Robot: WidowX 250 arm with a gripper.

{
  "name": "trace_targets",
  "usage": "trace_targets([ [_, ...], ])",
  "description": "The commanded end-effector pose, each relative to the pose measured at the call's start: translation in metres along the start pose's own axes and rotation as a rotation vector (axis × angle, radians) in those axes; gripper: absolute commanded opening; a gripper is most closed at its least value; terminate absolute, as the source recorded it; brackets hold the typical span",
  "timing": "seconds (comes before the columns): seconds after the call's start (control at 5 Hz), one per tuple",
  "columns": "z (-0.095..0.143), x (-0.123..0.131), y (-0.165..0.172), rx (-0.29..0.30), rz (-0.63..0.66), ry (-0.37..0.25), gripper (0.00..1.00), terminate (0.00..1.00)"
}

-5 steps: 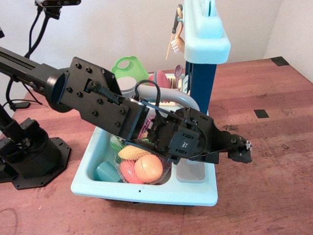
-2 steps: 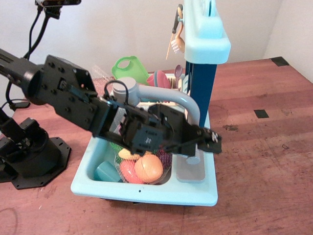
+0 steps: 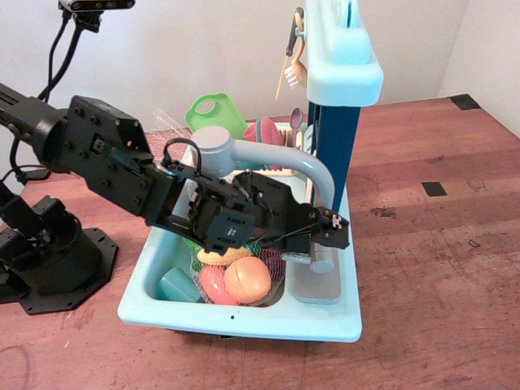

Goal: Turn lever vertical to front

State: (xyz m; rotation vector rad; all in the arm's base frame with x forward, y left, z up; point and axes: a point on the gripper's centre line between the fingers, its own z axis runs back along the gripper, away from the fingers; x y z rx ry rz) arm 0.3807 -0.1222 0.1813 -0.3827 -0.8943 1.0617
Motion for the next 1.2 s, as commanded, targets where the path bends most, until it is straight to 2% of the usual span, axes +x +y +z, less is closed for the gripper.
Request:
trace_targets([
  [0.0, -0.005, 0.012, -0.003, -0.026, 0.028, 0.014, 1.0, 0.0],
  [0.2, 0.016, 0.01, 0.007, -0.003, 0.024, 0.013, 1.0, 0.0],
  [0.4, 0.044, 0.008, 0.022, 0.06, 0.003, 0.045, 1.0, 0.0],
  [0.6, 0.066, 0.002, 0.039, 0.087, 0.007, 0.051, 1.0, 0.0],
  [0.8, 0.076, 0.0, 0.048, 0.093, 0.014, 0.046, 1.0, 0.0],
  [1.0, 0.082, 0.002, 0.049, 0.046, -0.012, 0.058, 1.0, 0.0],
])
